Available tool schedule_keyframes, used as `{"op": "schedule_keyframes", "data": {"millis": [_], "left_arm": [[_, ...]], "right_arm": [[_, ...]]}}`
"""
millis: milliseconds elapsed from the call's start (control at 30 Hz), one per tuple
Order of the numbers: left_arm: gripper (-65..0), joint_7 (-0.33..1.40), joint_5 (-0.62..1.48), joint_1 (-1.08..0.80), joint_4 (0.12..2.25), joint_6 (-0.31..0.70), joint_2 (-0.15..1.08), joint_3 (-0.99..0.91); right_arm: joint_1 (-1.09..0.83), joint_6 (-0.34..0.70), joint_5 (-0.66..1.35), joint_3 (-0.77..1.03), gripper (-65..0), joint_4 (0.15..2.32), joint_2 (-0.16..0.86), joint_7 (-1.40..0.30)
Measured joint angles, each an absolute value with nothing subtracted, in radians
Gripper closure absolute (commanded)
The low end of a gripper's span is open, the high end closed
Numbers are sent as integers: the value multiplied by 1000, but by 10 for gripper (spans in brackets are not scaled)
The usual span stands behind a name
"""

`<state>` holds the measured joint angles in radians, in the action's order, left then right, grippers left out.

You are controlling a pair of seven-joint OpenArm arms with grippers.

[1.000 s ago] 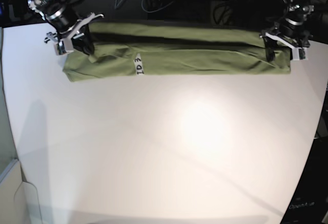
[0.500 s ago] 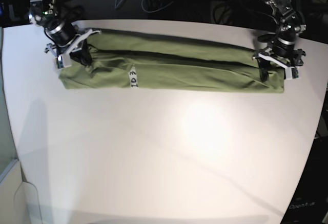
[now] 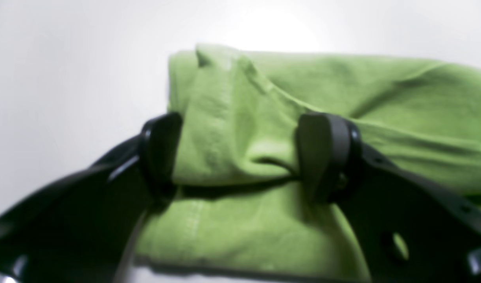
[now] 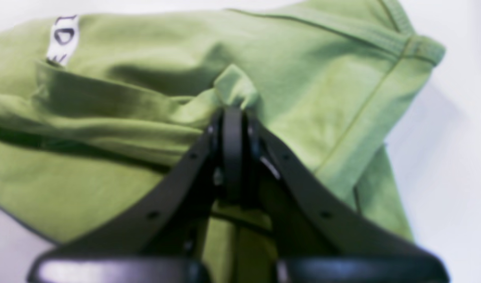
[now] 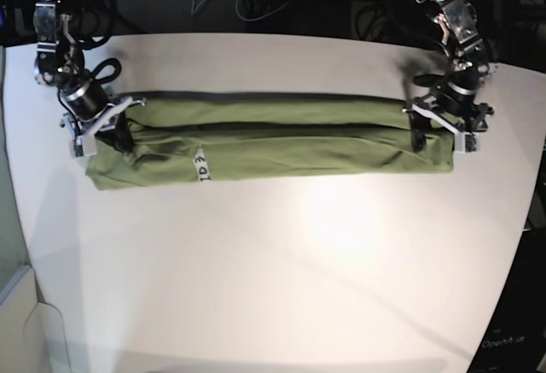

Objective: Fold the T-shirt properly
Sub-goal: 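Release the strip end with the left gripper and lift it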

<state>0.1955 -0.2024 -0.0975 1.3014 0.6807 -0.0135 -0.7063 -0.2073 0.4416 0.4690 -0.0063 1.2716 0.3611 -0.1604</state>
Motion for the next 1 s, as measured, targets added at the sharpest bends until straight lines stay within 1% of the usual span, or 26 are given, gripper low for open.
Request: {"op": "schedule_keyframes", "data": {"millis": [100, 233, 367, 400, 500, 567, 933, 967, 1000], "left_arm": [[-436, 190, -202, -101, 1301, 684, -14, -707], [-436, 190, -198, -105, 1301, 687, -7, -712], [-440, 196, -194, -107, 1312, 706, -19, -766], [-457, 212, -195, -110, 1324, 709, -20, -775], [-540, 220, -203, -116, 1346, 707, -41, -803], [-566, 239, -207, -117, 1362, 707, -44, -818], [-557, 239, -207, -113, 1355, 708, -40, -820], [-554, 239, -207, -113, 1355, 707, -44, -820], [-532, 231, -209, -112, 1355, 706, -57, -820]], "right_arm": [[-176, 442, 474, -4, -15, 1250, 364, -191], [-179, 441, 479, -4, -15, 1250, 363, -182], [-179, 441, 479, -4, -15, 1250, 362, -182], [-181, 441, 479, -4, -15, 1250, 362, -181], [-181, 441, 479, -4, -15, 1250, 360, -181], [-181, 441, 479, -4, -15, 1250, 360, -178], [-181, 441, 479, -4, -15, 1250, 360, -178], [-181, 441, 479, -4, -15, 1250, 360, -178], [-181, 441, 479, -4, -15, 1250, 360, -178]]}}
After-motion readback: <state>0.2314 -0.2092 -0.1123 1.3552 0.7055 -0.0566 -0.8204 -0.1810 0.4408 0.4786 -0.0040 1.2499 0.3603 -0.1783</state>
